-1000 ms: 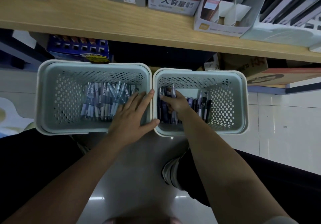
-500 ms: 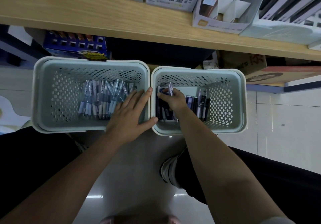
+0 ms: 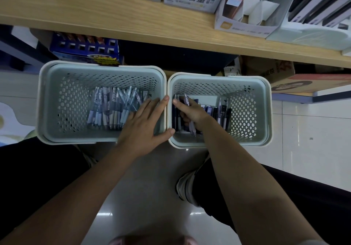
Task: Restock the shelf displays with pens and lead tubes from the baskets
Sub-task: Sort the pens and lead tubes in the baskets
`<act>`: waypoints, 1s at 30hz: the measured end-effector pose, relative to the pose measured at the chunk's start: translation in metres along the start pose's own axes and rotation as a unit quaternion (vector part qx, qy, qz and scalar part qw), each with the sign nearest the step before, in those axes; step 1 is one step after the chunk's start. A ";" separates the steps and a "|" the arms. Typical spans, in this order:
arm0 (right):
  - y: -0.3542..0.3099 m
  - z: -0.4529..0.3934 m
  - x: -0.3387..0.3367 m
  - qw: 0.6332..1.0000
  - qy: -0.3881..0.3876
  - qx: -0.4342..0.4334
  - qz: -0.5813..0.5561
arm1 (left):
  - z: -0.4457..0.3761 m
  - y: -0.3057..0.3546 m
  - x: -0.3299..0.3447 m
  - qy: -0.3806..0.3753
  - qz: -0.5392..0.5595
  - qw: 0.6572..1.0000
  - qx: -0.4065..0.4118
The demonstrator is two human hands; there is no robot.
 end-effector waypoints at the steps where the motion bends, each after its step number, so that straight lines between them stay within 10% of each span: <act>1: -0.001 0.001 0.000 1.000 -0.014 -0.004 -0.011 | 0.000 0.000 0.000 0.001 0.000 1.000 0.002; 13: -0.006 0.009 0.004 0.995 -0.095 -0.011 -0.026 | -0.001 -0.002 0.002 0.006 -0.001 1.000 0.006; 30: -0.019 0.031 -0.012 0.997 0.026 -0.046 -0.061 | 0.001 0.001 0.000 0.001 -0.007 1.000 -0.004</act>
Point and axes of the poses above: each hand's wrist, its own z-axis away from the middle knuckle, its own x-axis out of the palm, y = z × x, the point moved 3 cm from there along -z, towards the middle knuckle, and after that the axes turned 14 degrees about z, right-handed, at the moved point
